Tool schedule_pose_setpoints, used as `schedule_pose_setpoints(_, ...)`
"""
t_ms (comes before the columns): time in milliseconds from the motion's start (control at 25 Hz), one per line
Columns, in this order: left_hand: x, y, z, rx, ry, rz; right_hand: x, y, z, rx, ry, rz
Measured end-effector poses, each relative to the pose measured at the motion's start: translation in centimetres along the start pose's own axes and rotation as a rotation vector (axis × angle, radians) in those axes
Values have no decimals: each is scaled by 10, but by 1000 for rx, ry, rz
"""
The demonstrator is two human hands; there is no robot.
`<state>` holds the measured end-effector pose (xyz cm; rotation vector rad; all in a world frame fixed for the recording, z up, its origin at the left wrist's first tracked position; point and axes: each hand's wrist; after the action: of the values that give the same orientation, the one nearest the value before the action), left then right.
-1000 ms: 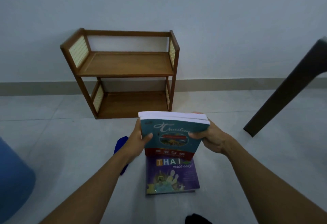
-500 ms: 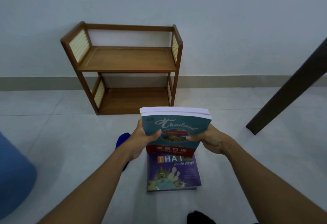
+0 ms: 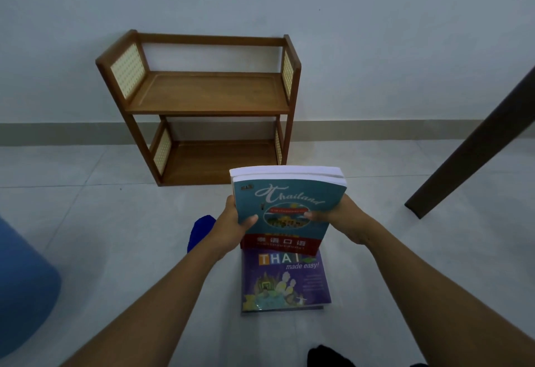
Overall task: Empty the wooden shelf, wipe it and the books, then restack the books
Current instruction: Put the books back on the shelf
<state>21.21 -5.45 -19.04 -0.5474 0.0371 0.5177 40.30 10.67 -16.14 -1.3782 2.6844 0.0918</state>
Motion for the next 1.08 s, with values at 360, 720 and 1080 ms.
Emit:
schedule_pose_setpoints(360,-66,-18,68,20,148,-80,12,32,-91,-78,-134,-206)
schedule_pose_setpoints(720,-158,-57,209,226,-21,105,41,109,-238,-264,96,-53)
schedule_pose_setpoints(1080,-209,-25,205,-185,-337,83,79,197,-204,-191,726,547)
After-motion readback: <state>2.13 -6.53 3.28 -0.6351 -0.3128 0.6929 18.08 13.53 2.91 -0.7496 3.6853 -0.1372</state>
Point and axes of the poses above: each hand's wrist, its own y-axis towards the middle knuckle, its own x-axis out of the palm, z = x × y, and after that the axes turned 12 degrees about -x, right-handed
